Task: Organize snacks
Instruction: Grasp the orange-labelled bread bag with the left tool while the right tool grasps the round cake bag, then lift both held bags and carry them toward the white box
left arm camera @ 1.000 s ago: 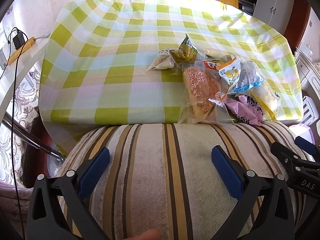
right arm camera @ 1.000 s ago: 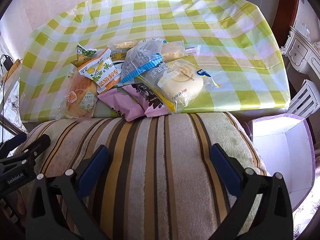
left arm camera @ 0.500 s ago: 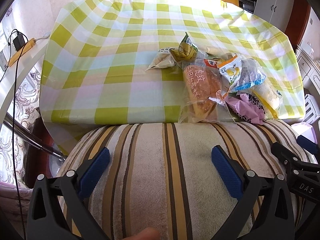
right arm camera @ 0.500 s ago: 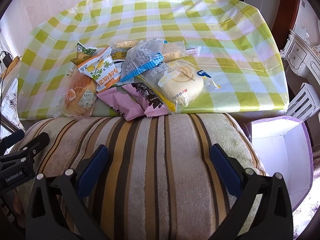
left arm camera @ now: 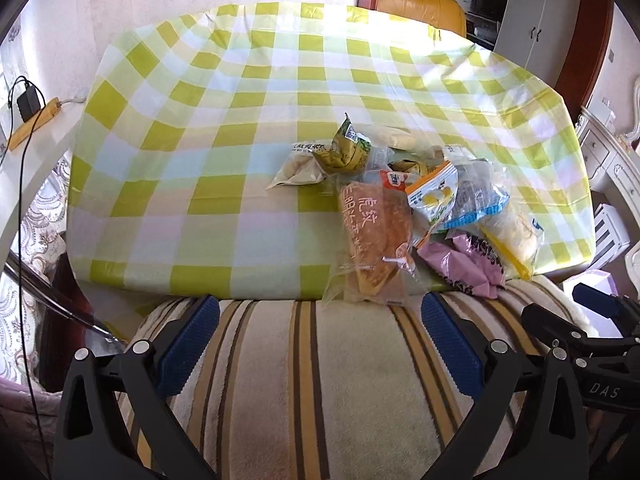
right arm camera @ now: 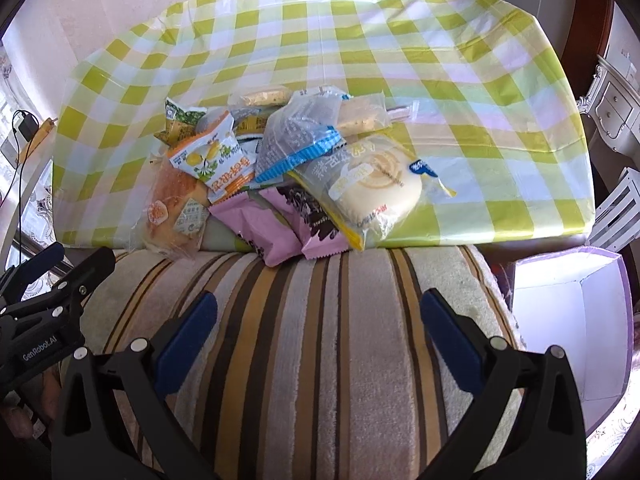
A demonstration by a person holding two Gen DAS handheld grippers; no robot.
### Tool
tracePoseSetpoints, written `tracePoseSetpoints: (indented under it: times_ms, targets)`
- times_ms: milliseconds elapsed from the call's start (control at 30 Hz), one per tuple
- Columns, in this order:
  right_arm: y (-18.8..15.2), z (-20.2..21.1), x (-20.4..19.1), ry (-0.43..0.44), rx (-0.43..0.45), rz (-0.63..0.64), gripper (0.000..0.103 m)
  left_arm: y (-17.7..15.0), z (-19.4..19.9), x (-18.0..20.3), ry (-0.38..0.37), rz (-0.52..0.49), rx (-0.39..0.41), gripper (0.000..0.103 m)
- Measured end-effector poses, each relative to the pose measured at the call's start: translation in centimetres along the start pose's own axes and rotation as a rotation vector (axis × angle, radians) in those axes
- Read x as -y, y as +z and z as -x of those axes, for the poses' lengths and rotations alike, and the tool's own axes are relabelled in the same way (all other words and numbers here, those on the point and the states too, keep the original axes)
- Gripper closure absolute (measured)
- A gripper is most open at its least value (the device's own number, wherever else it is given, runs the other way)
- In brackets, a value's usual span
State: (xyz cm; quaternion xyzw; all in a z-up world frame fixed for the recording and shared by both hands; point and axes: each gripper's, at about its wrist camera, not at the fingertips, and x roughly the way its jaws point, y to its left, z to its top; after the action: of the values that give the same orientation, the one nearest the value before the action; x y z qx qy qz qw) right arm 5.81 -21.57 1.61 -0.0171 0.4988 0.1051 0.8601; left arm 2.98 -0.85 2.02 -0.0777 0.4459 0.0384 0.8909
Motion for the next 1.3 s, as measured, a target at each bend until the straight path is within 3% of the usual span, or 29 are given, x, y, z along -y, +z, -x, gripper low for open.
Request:
tracePoseSetpoints:
  times_ms: [167, 267, 500, 667, 767, 933, 1133, 1200, 1300]
  targets:
    - [1.8, -0.4, 1.7, -0.005, 0.037, -0.015, 0.001, 2.0, -1.7, 0.9, -0.06, 0.011, -0.026, 0.007]
    - [3.0, -1.3, 3.1, 0.017, 0.029, -0.051, 0.002, 3.0, -3.6, 1.4, -0.092, 0.013, -0.075, 0.016]
    - [5.8, -4.1, 4.6, 0.022, -0.002, -0.119, 0.001, 4.6, -7.8, 2.5, -0.121, 0.005, -0.193, 0.024]
    - [7.1, -6.7, 4.5, 0.012, -0.075, -0.122, 0.001, 5.0, -9.4, 2.7, -0.122, 0.008, -0.233, 0.044]
    - [7.4, -7.7, 4.7, 0.02, -0.102, -0.145, 0.001, 5.1, -9.3, 2.9, -0.114, -0.002, -0.219, 0.054]
    - [7.7, -8.3, 5.1, 0.042, -0.103, -0.193, 0.002, 5.0, -8.2, 3.0, -0.077, 0.001, -0.182, 0.057]
    - [7.4, -7.8, 5.1, 0.05, -0.085, -0.186, 0.022, 5.0, -6.0, 3.0, -0.019, 0.001, -0.105, 0.058]
    - [7.3, -7.3, 5.2, 0.046, -0.073, -0.188, 0.034, 5.0, -5.3, 3.1, -0.005, 0.0, -0.085, 0.058]
    - [7.2, -6.9, 5.5, 0.051, -0.067, -0.19, 0.037, 4.9, -4.3, 3.2, 0.017, 0.0, -0.06, 0.058]
